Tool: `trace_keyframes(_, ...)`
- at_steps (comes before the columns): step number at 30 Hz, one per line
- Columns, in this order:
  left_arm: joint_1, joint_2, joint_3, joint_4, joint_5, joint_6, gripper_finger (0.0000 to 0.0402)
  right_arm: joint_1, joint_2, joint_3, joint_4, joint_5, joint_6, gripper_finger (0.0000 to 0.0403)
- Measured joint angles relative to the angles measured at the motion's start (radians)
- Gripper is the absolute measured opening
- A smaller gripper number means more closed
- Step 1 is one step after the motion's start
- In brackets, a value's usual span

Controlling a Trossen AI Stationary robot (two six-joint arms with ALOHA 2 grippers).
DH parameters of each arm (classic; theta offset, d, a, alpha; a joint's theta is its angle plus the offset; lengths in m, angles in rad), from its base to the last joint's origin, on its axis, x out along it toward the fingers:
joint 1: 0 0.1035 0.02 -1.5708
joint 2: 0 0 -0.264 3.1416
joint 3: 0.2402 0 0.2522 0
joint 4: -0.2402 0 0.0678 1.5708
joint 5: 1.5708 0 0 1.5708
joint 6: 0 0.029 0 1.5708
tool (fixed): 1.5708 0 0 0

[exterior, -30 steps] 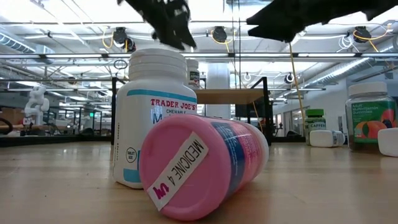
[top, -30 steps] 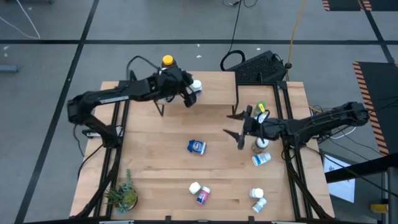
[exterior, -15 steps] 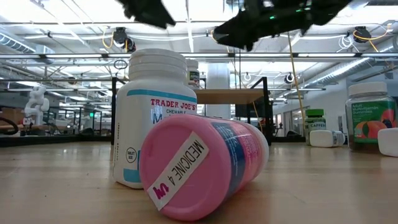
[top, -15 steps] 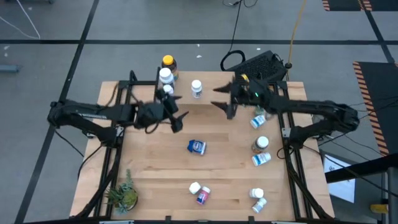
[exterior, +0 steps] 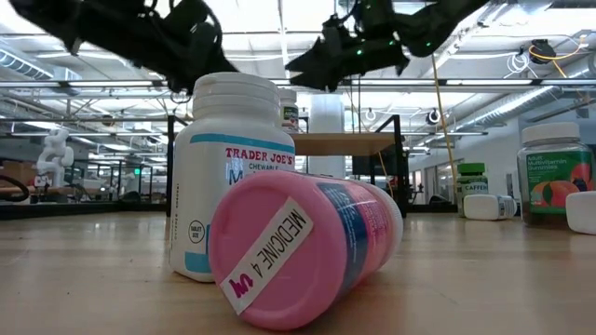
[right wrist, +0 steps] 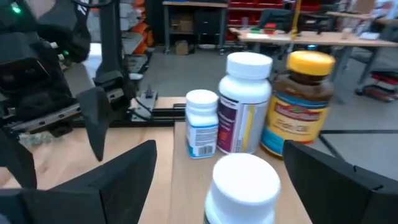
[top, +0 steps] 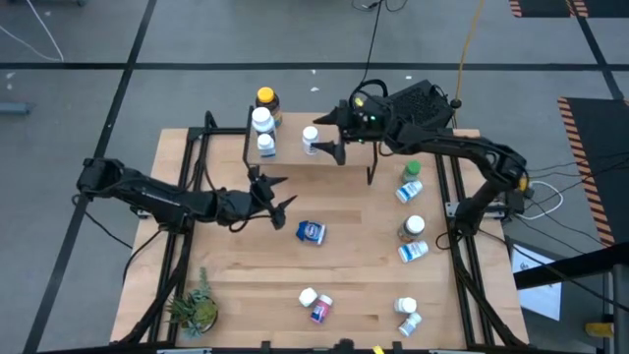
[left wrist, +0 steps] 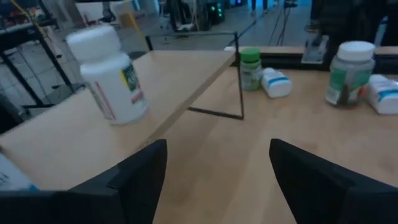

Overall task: Pick and place medicine bottles onto shelf by color
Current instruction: Put the white green medicine bottle on the shelf

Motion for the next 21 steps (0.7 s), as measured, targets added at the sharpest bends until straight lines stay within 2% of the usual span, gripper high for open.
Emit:
trace_keyframes(10,0.008,0.0,-0.045,0.057,0.019,-0.007,0.0277,-0.059,0.107,0.051,-0.003,-0.114,-0.017,0.0335)
trace_keyframes(17,0.047,0.0,-0.045,0.068,0.02,-0.005,0.0274,-0.083,0.142,0.05,0.045,-0.194,-0.007,0.0302)
trace_keyframes(21,0.07,0.0,-0.045,0.067,0.02,-0.005,0.0273,-0.083,0.142,0.05,0.059,-0.242,0.0,0.0267)
